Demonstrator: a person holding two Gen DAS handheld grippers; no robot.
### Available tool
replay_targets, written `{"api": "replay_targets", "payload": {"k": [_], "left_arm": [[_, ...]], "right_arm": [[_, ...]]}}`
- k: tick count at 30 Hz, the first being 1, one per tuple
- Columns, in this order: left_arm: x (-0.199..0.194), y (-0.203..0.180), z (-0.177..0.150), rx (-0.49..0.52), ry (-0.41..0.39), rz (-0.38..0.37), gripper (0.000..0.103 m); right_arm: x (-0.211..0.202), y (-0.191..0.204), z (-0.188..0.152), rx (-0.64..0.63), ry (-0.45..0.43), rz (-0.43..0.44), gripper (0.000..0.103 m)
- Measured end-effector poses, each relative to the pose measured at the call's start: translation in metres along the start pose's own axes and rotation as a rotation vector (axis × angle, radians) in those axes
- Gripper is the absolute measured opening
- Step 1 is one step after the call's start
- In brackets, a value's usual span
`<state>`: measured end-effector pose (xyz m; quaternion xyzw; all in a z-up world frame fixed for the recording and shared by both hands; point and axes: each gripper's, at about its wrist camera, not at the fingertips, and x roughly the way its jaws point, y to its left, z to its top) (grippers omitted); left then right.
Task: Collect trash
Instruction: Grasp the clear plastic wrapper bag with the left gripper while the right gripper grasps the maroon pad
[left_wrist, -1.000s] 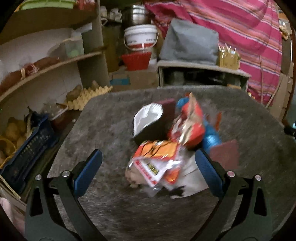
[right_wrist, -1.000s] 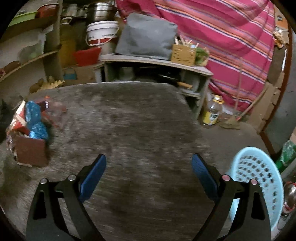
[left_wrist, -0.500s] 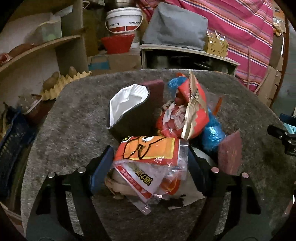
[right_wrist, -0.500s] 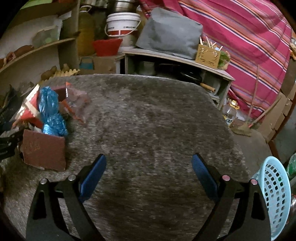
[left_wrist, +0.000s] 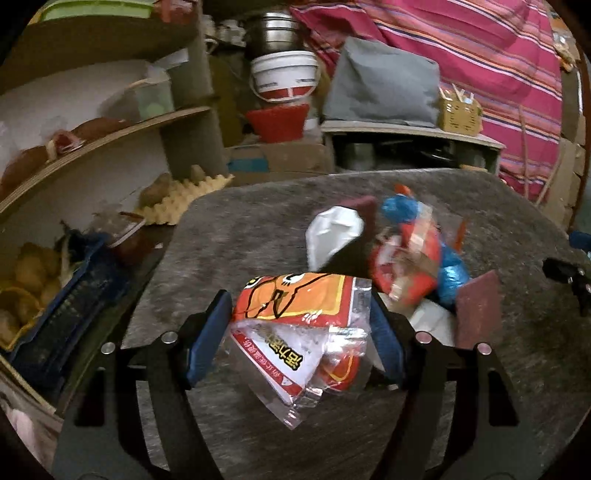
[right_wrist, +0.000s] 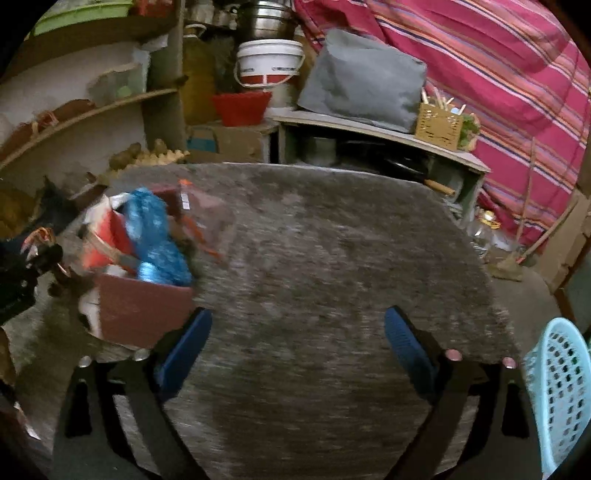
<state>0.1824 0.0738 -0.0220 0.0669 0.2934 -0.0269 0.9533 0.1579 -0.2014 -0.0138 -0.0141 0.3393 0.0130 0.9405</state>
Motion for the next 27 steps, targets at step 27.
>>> {"api": "replay_targets", "payload": {"k": [27], "left_arm": [[0.038, 0.052, -0.023, -0.076, 0.115, 0.071, 0.075]], "right_arm": [[0.045, 0.075, -0.006, 0.032, 0.103, 0.183, 0.098]]}}
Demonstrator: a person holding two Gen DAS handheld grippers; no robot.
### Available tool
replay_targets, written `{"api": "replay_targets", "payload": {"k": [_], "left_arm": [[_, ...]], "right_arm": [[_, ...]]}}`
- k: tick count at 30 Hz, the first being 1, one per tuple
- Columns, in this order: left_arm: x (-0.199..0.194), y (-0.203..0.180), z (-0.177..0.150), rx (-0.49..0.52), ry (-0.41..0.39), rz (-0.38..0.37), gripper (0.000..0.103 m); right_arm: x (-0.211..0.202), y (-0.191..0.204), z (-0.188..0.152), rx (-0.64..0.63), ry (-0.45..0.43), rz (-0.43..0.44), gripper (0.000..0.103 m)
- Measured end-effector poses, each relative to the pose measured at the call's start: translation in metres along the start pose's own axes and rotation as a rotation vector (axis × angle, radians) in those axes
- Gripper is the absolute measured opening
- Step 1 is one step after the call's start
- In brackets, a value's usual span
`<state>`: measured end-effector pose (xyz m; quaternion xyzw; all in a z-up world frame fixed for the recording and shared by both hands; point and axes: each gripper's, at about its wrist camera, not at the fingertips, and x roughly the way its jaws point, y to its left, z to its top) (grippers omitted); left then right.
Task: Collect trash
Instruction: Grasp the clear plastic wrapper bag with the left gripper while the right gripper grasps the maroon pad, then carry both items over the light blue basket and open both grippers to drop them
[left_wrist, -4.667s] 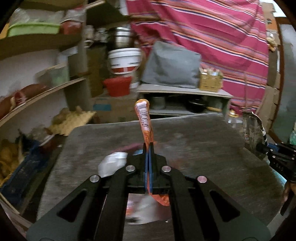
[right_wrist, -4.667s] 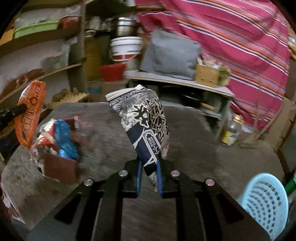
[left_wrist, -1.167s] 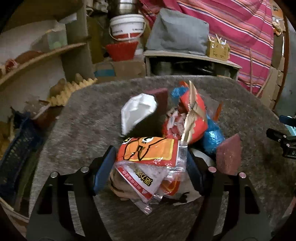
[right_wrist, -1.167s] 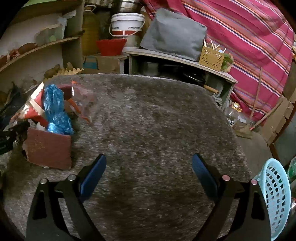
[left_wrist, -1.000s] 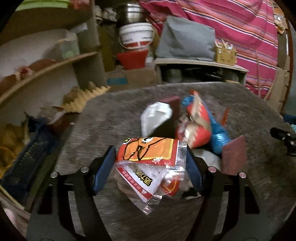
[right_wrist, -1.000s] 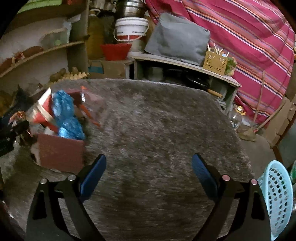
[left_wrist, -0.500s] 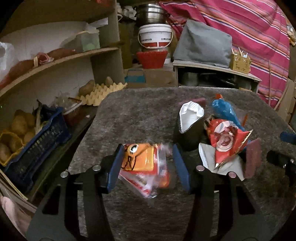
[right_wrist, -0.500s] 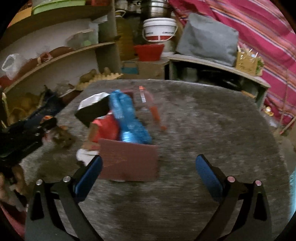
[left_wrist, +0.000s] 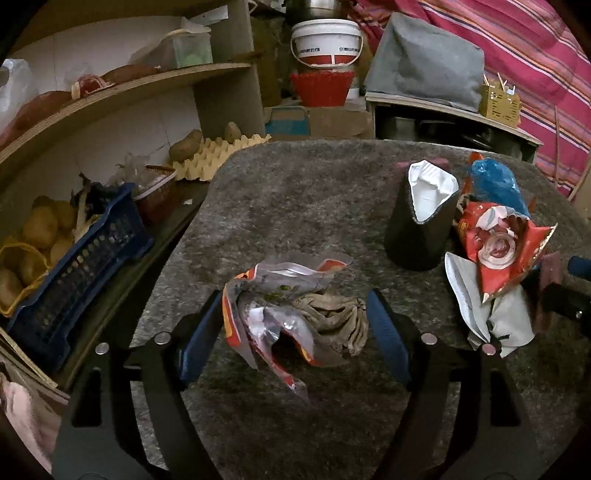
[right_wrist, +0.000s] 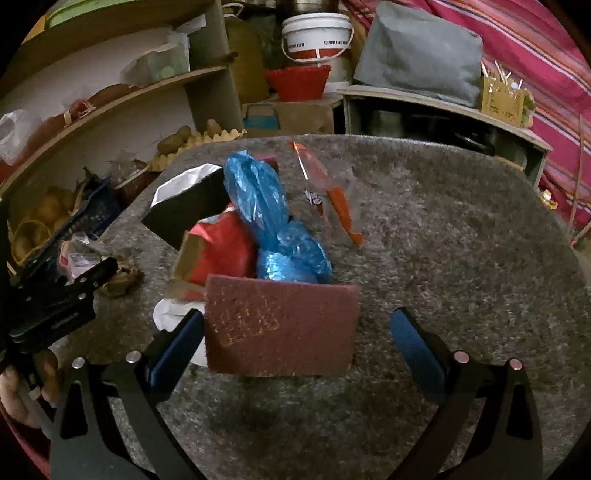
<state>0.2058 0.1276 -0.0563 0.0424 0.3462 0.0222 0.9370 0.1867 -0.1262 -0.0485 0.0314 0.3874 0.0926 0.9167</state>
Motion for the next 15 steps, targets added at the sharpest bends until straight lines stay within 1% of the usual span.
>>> {"api": "replay_targets", "payload": {"k": [1, 2, 3, 4, 9, 10, 11, 12, 15], "left_arm": [[0.001, -0.001, 0.001, 0.003, -0.001, -0.001, 0.074], [0.001, -0.001, 0.001, 0.004, 0.001, -0.001, 0.065], [0.003, -0.002, 0.002, 0.004, 0.009, -0.012, 0.062], [0.004, -0.002, 0.002, 0.002, 0.017, -0.021, 0.062], [0.003, -0.01, 0.003, 0.038, 0.002, 0.016, 0.059], [0.003, -0.012, 0.003, 0.041, 0.0, 0.02, 0.059], [0.001, -0.012, 0.003, 0.041, -0.004, 0.021, 0.058], [0.0, -0.012, 0.004, 0.039, -0.005, 0.02, 0.056], [-0.004, -0.011, 0.006, 0.028, -0.012, 0.021, 0.051]], "right_arm": [[0.001, 0.0, 0.0, 0.001, 0.003, 0.002, 0.098], [0.002, -0.001, 0.001, 0.0, 0.007, 0.01, 0.098], [0.003, -0.001, 0.001, -0.001, 0.009, 0.012, 0.098], [0.003, -0.001, 0.001, -0.001, 0.011, 0.016, 0.098], [0.011, -0.005, 0.002, 0.023, 0.034, 0.042, 0.098], [0.012, -0.006, 0.002, 0.029, 0.039, 0.05, 0.096], [0.013, -0.007, 0.002, 0.032, 0.041, 0.066, 0.091], [0.014, -0.007, 0.002, 0.034, 0.044, 0.077, 0.082], [0.01, -0.006, 0.001, 0.017, 0.03, 0.068, 0.082]]}}
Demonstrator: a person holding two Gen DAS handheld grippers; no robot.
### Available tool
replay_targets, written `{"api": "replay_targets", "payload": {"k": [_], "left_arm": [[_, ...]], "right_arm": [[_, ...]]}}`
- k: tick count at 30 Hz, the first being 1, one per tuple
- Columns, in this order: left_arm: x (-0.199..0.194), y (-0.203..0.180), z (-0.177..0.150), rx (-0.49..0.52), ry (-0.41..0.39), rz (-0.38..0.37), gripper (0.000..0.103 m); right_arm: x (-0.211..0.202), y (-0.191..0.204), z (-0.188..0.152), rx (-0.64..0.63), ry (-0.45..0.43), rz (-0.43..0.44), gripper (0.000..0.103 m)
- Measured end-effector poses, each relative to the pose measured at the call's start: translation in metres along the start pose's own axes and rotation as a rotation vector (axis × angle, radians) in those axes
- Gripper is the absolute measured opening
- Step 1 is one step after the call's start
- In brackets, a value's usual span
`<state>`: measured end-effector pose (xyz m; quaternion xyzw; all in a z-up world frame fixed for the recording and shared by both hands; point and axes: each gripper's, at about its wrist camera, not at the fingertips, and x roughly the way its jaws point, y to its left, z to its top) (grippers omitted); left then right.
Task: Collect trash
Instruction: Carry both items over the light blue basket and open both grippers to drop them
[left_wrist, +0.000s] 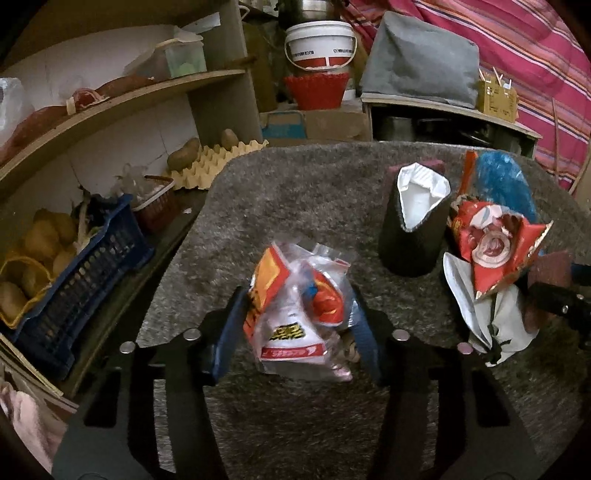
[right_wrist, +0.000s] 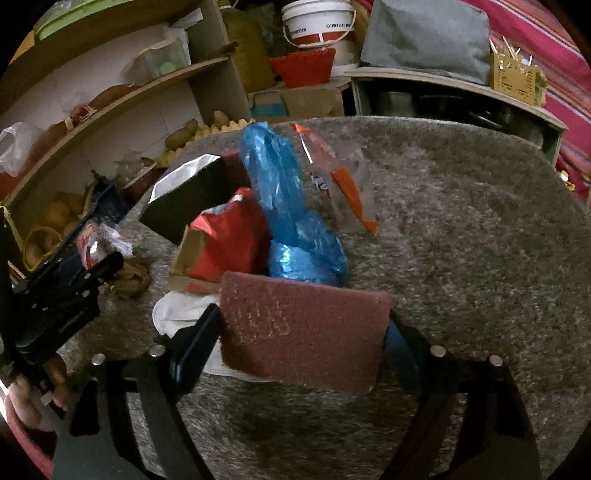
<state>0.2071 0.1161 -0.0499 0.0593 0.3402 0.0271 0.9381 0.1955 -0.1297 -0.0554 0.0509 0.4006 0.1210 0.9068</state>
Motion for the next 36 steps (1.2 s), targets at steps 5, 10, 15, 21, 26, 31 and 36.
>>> {"api": "replay_targets", "payload": {"k": [5, 10, 15, 21, 26, 31, 36], "left_arm": [[-0.003, 0.002, 0.004, -0.026, -0.002, 0.001, 0.04], [-0.016, 0.001, 0.009, -0.056, -0.038, -0.008, 0.031], [-0.035, -0.013, 0.018, -0.07, -0.088, -0.03, 0.027], [-0.062, -0.055, 0.033, -0.044, -0.137, -0.082, 0.025], [-0.089, -0.113, 0.048, 0.002, -0.187, -0.155, 0.025], [-0.108, -0.185, 0.058, 0.079, -0.225, -0.23, 0.025], [-0.121, -0.268, 0.057, 0.143, -0.235, -0.332, 0.025]], "right_arm": [[-0.021, -0.009, 0.002, -0.008, -0.045, -0.026, 0.082], [-0.052, -0.03, 0.005, -0.012, -0.1, -0.084, 0.082], [-0.078, -0.059, 0.005, 0.003, -0.129, -0.131, 0.082], [-0.116, -0.108, 0.001, 0.053, -0.173, -0.181, 0.082], [-0.156, -0.158, -0.006, 0.11, -0.214, -0.241, 0.082], [-0.19, -0.213, -0.021, 0.173, -0.235, -0.326, 0.082], [-0.223, -0.268, -0.042, 0.227, -0.239, -0.426, 0.082]]}}
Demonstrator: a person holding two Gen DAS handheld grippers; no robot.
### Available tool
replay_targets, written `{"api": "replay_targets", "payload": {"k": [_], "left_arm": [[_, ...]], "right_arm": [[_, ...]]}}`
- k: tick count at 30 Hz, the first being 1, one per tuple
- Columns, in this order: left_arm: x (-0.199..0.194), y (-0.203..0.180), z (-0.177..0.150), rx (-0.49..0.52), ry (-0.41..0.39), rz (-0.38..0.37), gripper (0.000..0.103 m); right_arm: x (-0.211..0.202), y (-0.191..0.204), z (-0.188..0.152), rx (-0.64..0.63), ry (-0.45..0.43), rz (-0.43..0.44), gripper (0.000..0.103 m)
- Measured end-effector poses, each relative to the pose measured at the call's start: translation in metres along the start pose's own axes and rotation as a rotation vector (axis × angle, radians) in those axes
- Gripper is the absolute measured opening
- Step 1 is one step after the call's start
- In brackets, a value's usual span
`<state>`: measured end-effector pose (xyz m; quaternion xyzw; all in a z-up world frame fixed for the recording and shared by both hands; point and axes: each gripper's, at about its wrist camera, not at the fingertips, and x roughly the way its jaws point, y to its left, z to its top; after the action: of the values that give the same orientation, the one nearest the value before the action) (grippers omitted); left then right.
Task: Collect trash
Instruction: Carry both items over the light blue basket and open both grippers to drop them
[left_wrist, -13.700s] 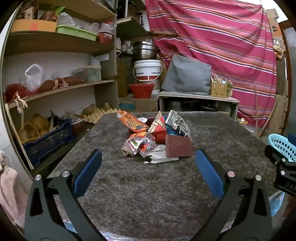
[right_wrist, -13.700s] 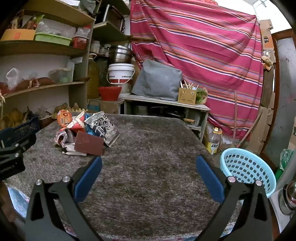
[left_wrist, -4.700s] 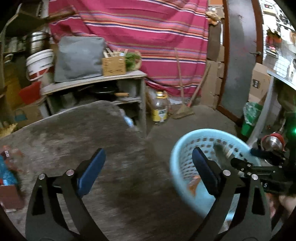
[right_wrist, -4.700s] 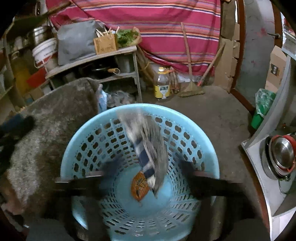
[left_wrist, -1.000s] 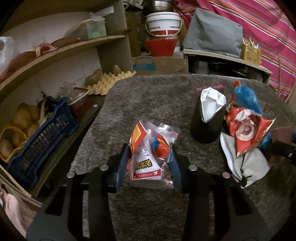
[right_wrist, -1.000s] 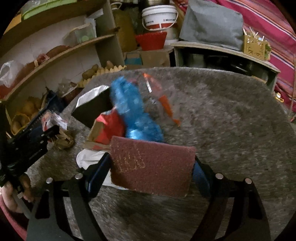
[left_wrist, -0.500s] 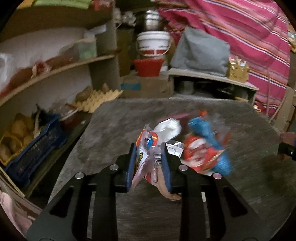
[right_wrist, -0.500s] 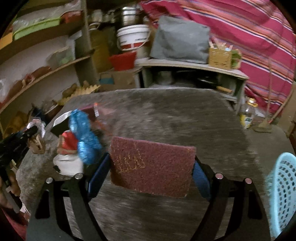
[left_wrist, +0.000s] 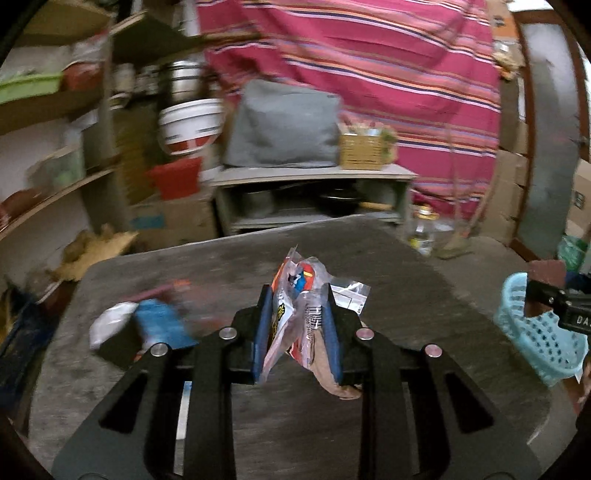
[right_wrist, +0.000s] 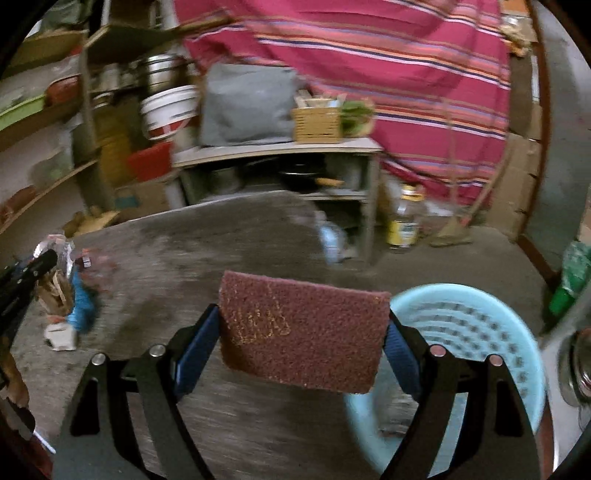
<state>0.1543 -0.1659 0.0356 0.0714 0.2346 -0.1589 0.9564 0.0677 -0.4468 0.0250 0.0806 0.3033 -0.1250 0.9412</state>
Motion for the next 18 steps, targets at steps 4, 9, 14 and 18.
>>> {"api": "replay_targets", "payload": {"k": [4, 9, 14, 18], "left_arm": [[0.011, -0.064, 0.0, 0.038, 0.004, -0.093, 0.025], [0.019, -0.138, -0.005, 0.07, 0.013, -0.195, 0.025], [0.024, -0.197, -0.009, 0.099, 0.021, -0.268, 0.025], [0.028, -0.234, -0.011, 0.112, 0.028, -0.318, 0.025]], "right_arm": [[-0.005, -0.051, -0.006, 0.021, 0.006, -0.107, 0.082], [-0.01, -0.1, -0.017, 0.051, 0.024, -0.183, 0.082], [-0.012, -0.132, -0.027, 0.063, 0.039, -0.236, 0.082], [-0.01, -0.16, -0.034, 0.098, 0.055, -0.258, 0.082]]}}
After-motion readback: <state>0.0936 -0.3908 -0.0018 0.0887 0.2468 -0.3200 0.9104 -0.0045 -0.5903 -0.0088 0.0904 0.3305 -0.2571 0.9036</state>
